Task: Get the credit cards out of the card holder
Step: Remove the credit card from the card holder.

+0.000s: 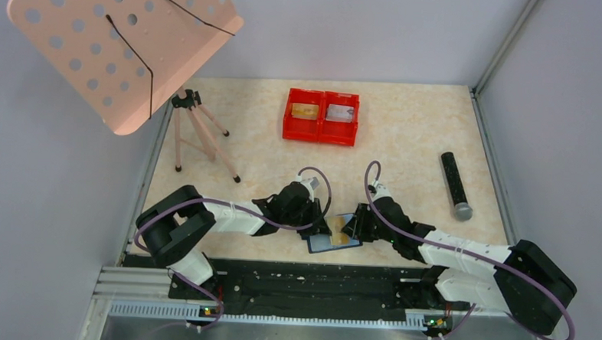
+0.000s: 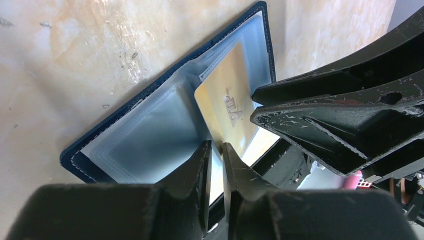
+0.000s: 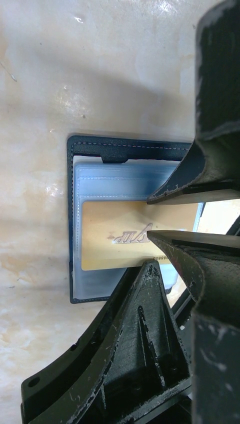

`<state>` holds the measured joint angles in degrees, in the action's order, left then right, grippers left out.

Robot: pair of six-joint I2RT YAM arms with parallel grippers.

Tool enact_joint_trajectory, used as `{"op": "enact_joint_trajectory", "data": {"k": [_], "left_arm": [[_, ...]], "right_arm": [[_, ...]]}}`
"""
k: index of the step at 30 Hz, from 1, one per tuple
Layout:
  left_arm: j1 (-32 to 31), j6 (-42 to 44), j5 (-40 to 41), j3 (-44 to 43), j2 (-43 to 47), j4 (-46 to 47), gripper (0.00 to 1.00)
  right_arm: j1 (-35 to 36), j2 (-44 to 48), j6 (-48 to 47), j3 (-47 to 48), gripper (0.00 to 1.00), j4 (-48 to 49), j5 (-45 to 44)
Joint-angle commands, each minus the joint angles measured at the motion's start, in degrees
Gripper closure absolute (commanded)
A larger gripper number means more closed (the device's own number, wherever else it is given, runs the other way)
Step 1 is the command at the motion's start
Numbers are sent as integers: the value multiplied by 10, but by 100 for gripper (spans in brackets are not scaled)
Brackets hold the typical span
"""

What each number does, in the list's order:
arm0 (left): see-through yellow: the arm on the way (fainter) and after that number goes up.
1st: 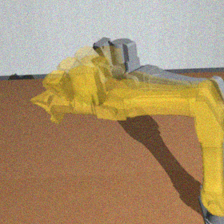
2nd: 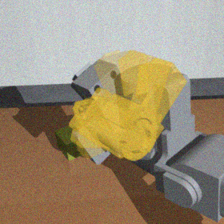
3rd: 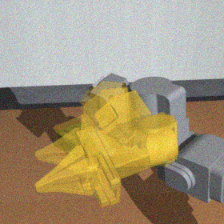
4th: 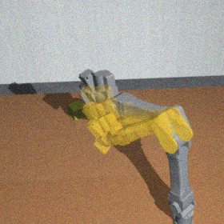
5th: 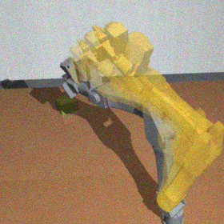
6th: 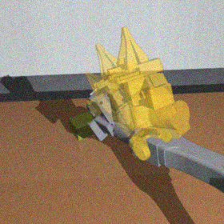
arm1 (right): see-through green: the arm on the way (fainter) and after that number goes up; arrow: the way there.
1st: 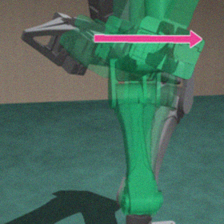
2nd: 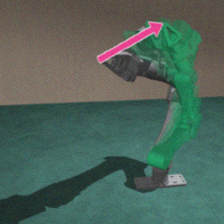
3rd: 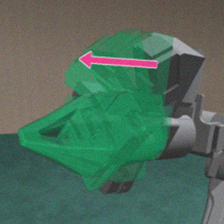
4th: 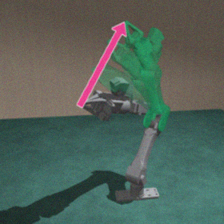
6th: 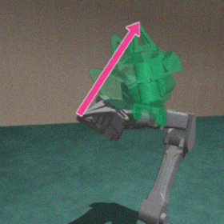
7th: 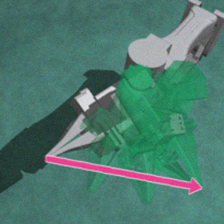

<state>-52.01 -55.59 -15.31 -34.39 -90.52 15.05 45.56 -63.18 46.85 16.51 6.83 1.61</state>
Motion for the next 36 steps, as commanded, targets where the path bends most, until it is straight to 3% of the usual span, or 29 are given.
{"op": "enact_joint_trajectory", "data": {"k": [1, 7, 16, 31, 33, 36], "left_arm": [[-1, -3, -13, -13, 5, -2, 83], [0, -20, -34, -17, 8, 10, 85], [0, -41, -43, -11, -1, 36, 74], [0, -50, -23, -7, -15, 47, 73], [0, -51, -20, -6, -13, 47, 73], [0, -51, -18, -5, -10, 47, 83]], "right_arm": [[-4, 6, 5, -6, 74, -2, -6], [-3, 7, 7, -8, 74, -2, -5], [-4, 16, 6, -9, 74, -7, -4], [-4, 26, 10, -15, 75, -6, -6], [-3, 27, 11, -16, 75, -5, -6], [-4, 25, 10, -16, 75, -4, -8]]}}
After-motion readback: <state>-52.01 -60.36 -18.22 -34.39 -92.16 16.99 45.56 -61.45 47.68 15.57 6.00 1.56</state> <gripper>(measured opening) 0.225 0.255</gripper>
